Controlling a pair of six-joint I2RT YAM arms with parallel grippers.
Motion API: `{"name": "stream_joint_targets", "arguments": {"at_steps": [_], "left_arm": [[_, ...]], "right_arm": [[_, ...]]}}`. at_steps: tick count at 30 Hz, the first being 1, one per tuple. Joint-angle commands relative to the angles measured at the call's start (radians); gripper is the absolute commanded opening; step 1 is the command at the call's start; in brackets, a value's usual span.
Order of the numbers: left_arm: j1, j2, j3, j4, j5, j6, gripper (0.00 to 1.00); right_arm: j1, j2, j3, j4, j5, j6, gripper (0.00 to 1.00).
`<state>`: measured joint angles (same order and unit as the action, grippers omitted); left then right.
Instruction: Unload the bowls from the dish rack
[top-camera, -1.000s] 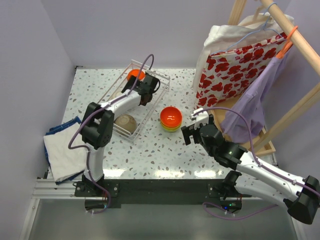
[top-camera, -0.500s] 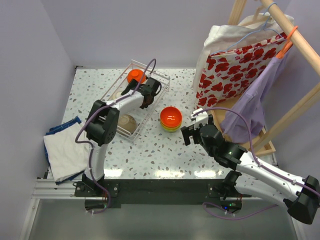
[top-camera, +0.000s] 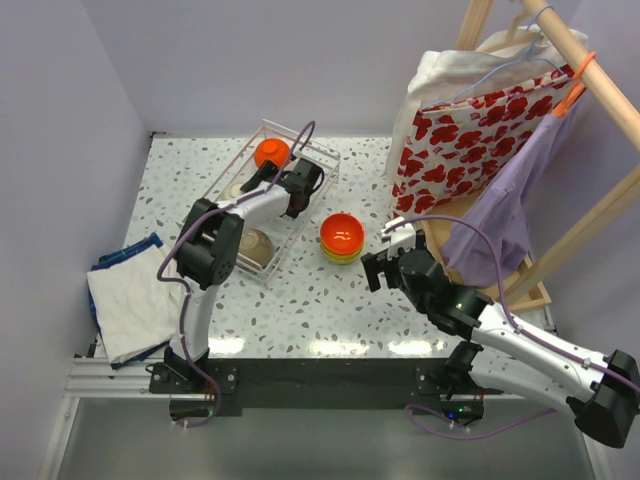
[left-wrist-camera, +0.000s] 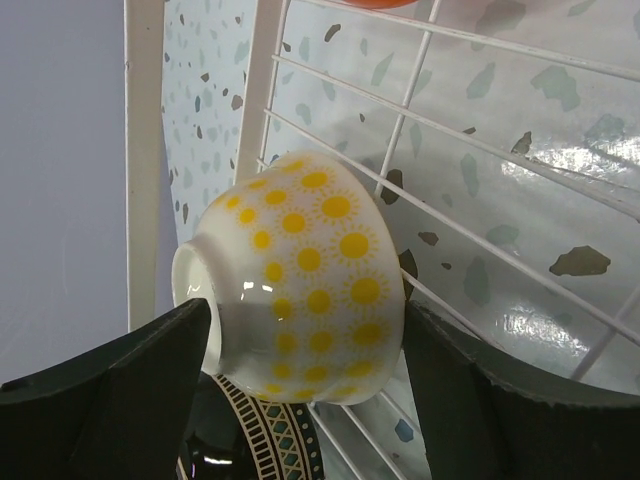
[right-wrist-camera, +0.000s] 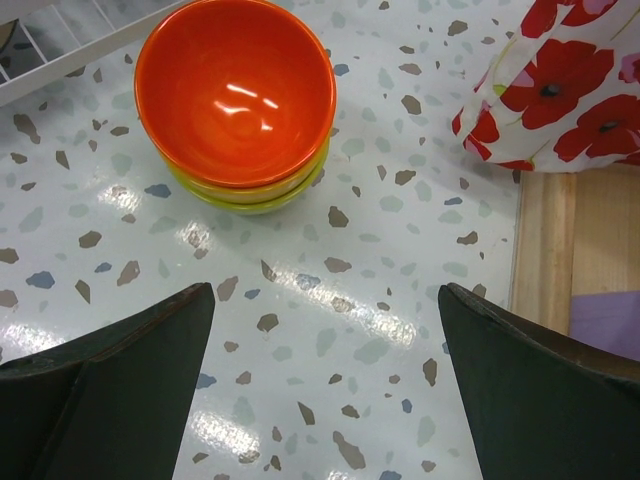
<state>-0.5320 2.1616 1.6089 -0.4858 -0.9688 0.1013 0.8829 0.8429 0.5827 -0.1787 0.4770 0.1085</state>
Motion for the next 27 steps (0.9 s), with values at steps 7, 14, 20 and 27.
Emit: {"name": "stream_joint_targets", "arguments": {"at_steps": [7, 14, 20, 27], "left_arm": [[-0.025, -0.049, -0.004, 0.035, -0.047, 0.034, 0.67], [-0.031, -0.146, 0.000, 0.036, -0.004, 0.025, 0.57], [-0.029, -0.229, 0.011, 0.027, 0.077, -0.005, 0.50], [0.003, -0.330, 0.008, 0.013, 0.286, -0.141, 0.44]], "right_arm": [[-0.001, 0.005, 0.006, 0.062, -0.011, 0.010, 0.99], [0.001, -0.008, 0.008, 0.064, -0.018, 0.014, 0.99], [0.001, -0.001, 0.009, 0.107, -0.106, 0.026, 0.99], [0.001, 0.077, 0.035, 0.217, -0.251, 0.014, 0.99]]}}
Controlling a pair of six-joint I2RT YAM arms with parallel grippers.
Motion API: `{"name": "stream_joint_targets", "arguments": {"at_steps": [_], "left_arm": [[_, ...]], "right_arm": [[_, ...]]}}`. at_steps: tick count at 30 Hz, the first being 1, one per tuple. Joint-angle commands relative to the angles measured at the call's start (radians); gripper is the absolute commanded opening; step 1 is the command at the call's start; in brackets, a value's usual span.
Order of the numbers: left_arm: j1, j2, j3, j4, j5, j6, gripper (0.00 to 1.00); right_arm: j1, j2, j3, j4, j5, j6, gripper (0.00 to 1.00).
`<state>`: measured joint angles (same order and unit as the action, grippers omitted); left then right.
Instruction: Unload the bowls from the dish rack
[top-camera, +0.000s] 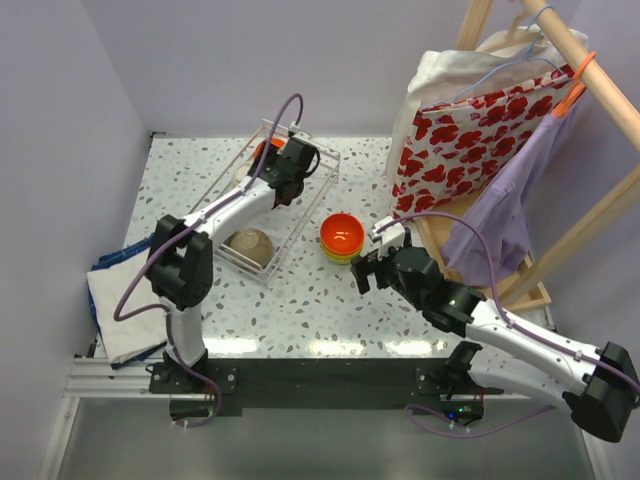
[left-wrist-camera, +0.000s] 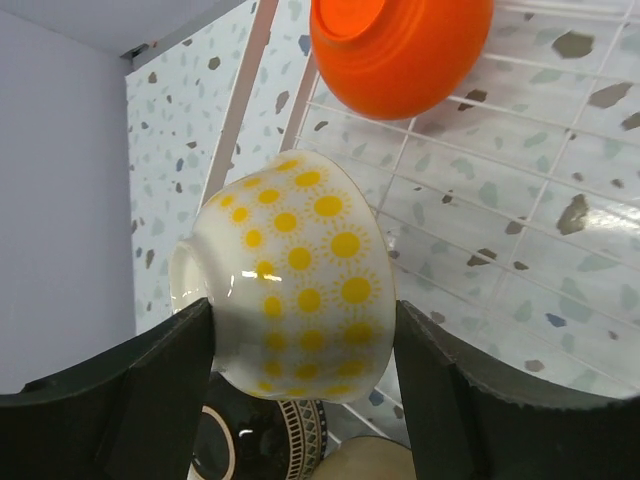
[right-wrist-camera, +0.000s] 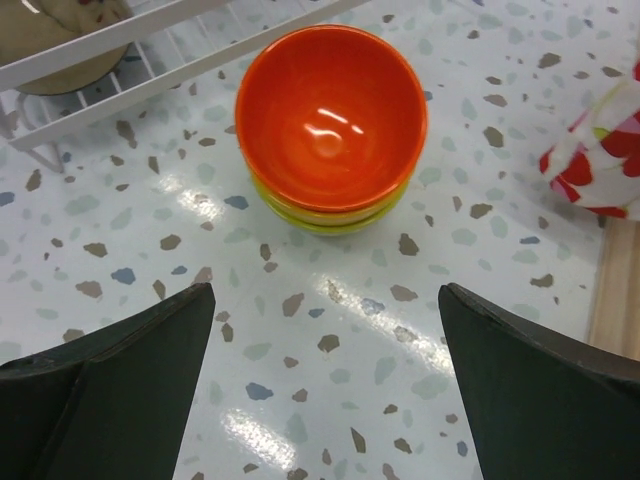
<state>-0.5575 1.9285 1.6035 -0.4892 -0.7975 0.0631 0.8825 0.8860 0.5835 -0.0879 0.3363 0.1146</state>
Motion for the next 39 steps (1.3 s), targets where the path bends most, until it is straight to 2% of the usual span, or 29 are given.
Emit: {"name": "stream_joint_targets", "arguments": {"at_steps": [1, 10, 15, 17, 24, 32, 39], "left_arm": [[0.033, -0.121, 0.010, 0.020, 0.136, -0.117, 0.43], [0.087, -0.276, -0.060, 0.090, 0.414, -0.264, 0.40], [0.122, -0.368, -0.174, 0.182, 0.619, -0.376, 0.40], [0.142, -0.408, -0.232, 0.225, 0.705, -0.413, 0.39], [0.189, -0.503, -0.362, 0.359, 0.905, -0.538, 0.39], [0.215, -0.548, -0.441, 0.454, 1.064, -0.625, 0.39], [0.217, -0.591, -0.455, 0.469, 1.080, -0.641, 0.39]], "right_arm": [[0.000, 0.056, 0.045, 0.155, -0.129, 0.007, 0.99], [-0.007, 0.206, 0.117, 0.371, -0.279, -0.039, 0.99], [-0.023, 0.316, 0.150, 0.497, -0.335, -0.038, 0.99], [-0.040, 0.346, 0.151, 0.595, -0.397, -0.029, 0.99], [-0.077, 0.517, 0.257, 0.772, -0.520, -0.003, 0.99], [-0.094, 0.712, 0.417, 0.780, -0.588, -0.004, 0.96], [-0.112, 0.798, 0.518, 0.755, -0.619, -0.004, 0.91]]}}
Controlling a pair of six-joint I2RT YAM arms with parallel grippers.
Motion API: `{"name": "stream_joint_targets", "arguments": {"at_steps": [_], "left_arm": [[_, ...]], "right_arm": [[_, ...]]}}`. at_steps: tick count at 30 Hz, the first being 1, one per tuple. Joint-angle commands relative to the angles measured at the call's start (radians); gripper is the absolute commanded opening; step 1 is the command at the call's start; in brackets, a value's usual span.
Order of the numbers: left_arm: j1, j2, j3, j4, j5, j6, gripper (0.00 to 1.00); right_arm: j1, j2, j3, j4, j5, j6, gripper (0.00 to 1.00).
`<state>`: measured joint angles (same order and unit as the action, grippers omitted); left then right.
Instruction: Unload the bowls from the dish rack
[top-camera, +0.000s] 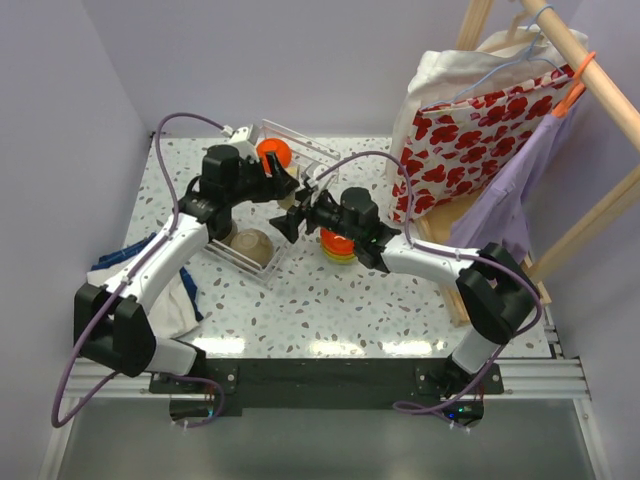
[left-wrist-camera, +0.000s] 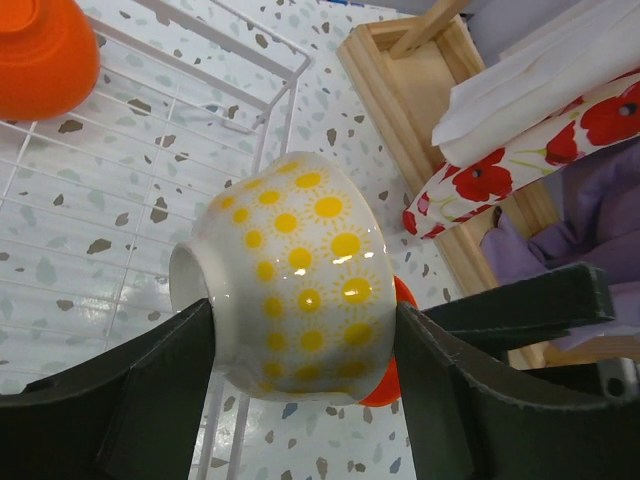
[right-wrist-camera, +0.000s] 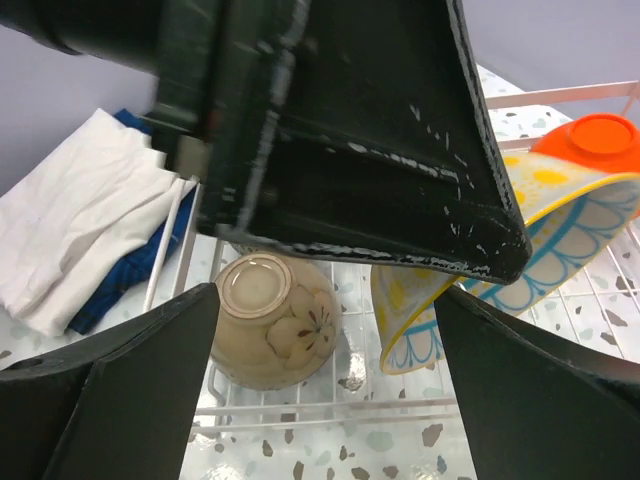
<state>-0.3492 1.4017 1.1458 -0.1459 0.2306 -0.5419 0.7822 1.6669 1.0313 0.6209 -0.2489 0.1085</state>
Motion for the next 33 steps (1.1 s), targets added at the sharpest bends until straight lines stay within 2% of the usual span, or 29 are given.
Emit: {"name": "stream_joint_targets", "arguments": {"at_steps": [1, 3, 6, 10, 14, 15, 16, 19, 23, 25, 26, 29, 33], "left_arm": [[0.009, -0.066, 0.000, 0.129, 0.053, -0.038, 0.38], [0.009, -0.067, -0.003, 0.131, 0.062, -0.044, 0.38], [0.009, -0.067, -0.009, 0.169, 0.088, -0.056, 0.38], [0.009, -0.067, -0.023, 0.193, 0.121, -0.078, 0.38], [0.010, -0.072, -0.029, 0.209, 0.145, -0.089, 0.38], [0.010, -0.073, -0.029, 0.212, 0.147, -0.090, 0.38], [0.010, -0.073, -0.031, 0.210, 0.147, -0.090, 0.38], [0.010, -0.073, -0.029, 0.207, 0.147, -0.082, 0.41], [0.009, -0.076, -0.008, 0.180, 0.124, -0.023, 0.64], [0.010, -0.078, 0.017, 0.148, 0.108, 0.011, 0.72], [0.009, -0.079, 0.026, 0.125, 0.090, 0.046, 0.80], [0.009, -0.086, 0.060, 0.060, 0.037, 0.115, 0.92], [0.009, -0.095, 0.098, -0.024, -0.065, 0.204, 1.00]], "right_arm": [[-0.012, 0.020, 0.073, 0.045, -0.032, 0.000, 0.91], [-0.015, 0.025, 0.079, 0.036, -0.027, -0.007, 0.89], [-0.023, 0.028, 0.081, 0.034, -0.039, -0.006, 0.80], [-0.024, 0.031, 0.084, 0.027, -0.053, -0.006, 0.59], [-0.029, 0.027, 0.082, 0.014, -0.064, -0.021, 0.26], [-0.029, 0.024, 0.081, 0.001, -0.064, -0.026, 0.09], [-0.029, 0.013, 0.079, -0.009, -0.063, -0.030, 0.00], [-0.029, -0.010, 0.062, -0.042, -0.055, -0.052, 0.00], [-0.029, -0.091, 0.038, -0.131, -0.017, -0.095, 0.00], [-0.029, -0.127, 0.018, -0.202, 0.000, -0.104, 0.00], [-0.029, -0.143, 0.016, -0.232, 0.014, -0.134, 0.00], [-0.028, -0.208, 0.016, -0.381, 0.034, -0.158, 0.00], [-0.029, -0.292, 0.012, -0.616, 0.088, -0.165, 0.00]]}}
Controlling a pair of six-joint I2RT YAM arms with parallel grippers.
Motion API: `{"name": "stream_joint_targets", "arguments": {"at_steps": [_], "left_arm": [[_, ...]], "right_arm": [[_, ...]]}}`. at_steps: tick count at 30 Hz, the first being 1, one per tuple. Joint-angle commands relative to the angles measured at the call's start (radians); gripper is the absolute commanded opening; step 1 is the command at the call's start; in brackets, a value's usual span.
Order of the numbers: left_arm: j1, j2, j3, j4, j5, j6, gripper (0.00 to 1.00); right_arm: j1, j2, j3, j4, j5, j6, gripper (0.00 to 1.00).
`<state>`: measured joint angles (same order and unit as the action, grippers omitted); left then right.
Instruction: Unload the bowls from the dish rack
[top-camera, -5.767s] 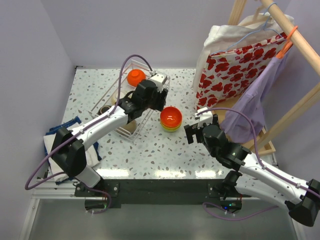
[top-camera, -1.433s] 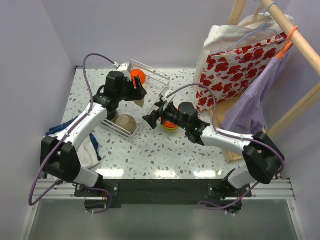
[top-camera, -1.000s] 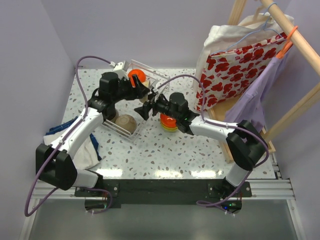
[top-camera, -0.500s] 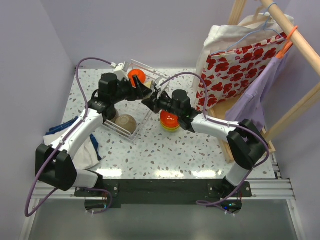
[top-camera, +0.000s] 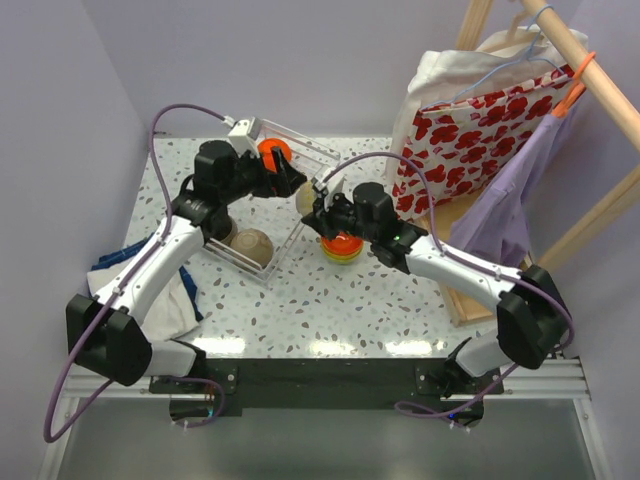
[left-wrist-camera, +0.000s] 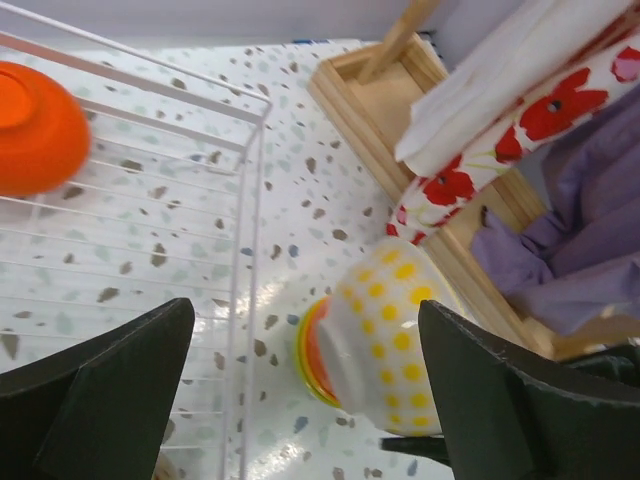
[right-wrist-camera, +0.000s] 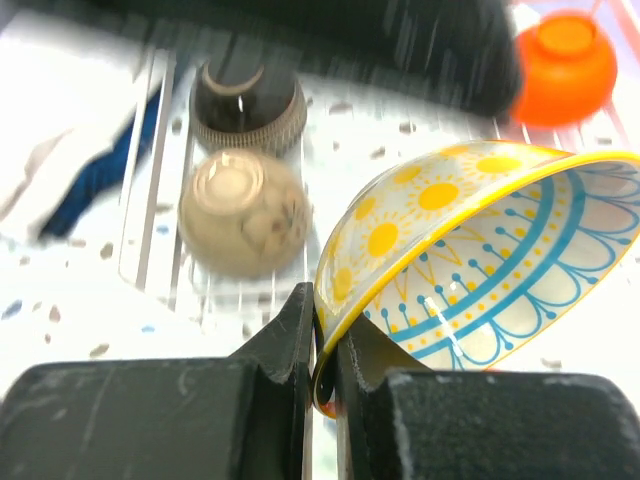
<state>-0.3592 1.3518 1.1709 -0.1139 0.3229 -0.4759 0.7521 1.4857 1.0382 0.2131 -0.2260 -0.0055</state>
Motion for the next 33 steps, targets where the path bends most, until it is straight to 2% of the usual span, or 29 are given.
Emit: {"name": "stream_joint_targets", "arguments": {"at_steps": [1, 9, 15, 24, 33], "left_arm": [[0.020, -0.046, 0.076, -0.067, -0.182, 0.157, 1.00], [0.017, -0.077, 0.004, -0.153, -0.470, 0.307, 1.00], [0.000, -0.082, -0.033, -0.159, -0.597, 0.353, 1.00], [-0.029, -0.071, -0.043, -0.153, -0.642, 0.373, 1.00], [-0.047, -0.074, -0.047, -0.150, -0.657, 0.381, 1.00]], "right_arm": [[0.001, -0.143, 0.005, -0.252, 0.074, -0.051, 0.00], [0.001, -0.222, 0.085, -0.738, 0.220, -0.071, 0.00], [0.001, -0.180, 0.118, -0.969, 0.367, -0.056, 0.00], [-0.007, -0.021, 0.161, -1.107, 0.582, -0.030, 0.00], [-0.030, 0.143, 0.148, -1.063, 0.557, -0.047, 0.00]]}}
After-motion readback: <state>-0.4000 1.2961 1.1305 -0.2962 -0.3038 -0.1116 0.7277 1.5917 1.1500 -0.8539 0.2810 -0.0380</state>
